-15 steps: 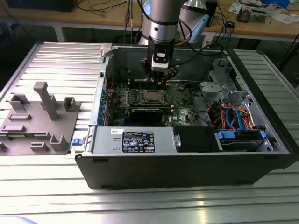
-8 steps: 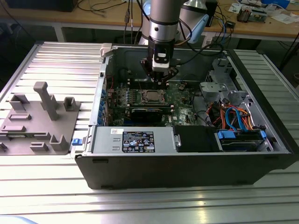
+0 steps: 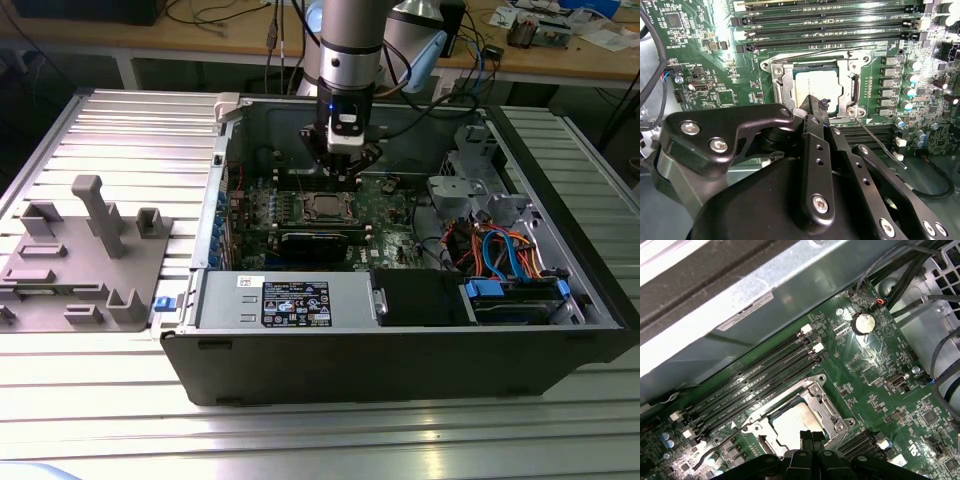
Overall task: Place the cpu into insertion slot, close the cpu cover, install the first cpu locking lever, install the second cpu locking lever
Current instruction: 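Install the first cpu locking lever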
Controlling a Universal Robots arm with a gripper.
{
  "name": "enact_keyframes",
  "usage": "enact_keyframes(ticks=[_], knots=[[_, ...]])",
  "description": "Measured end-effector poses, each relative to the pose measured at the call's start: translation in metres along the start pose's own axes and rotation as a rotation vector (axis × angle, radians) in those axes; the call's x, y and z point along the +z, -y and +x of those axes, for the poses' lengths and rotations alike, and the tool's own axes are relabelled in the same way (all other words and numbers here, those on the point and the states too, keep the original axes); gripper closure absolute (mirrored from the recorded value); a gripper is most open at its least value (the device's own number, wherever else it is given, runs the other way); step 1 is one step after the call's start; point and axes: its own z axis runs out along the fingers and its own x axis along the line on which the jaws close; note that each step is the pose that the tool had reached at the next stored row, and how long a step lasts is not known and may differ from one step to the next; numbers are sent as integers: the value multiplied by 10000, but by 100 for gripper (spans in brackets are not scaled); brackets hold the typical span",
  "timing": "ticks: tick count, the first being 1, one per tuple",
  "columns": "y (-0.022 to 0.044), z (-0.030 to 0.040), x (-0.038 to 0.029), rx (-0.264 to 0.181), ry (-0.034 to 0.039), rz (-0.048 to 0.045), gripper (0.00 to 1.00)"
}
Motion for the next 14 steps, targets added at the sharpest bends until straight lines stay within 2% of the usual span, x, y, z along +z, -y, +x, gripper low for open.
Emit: enact_keyframes(ticks=[14], knots=[[0, 0, 0, -441, 19, -19, 89]])
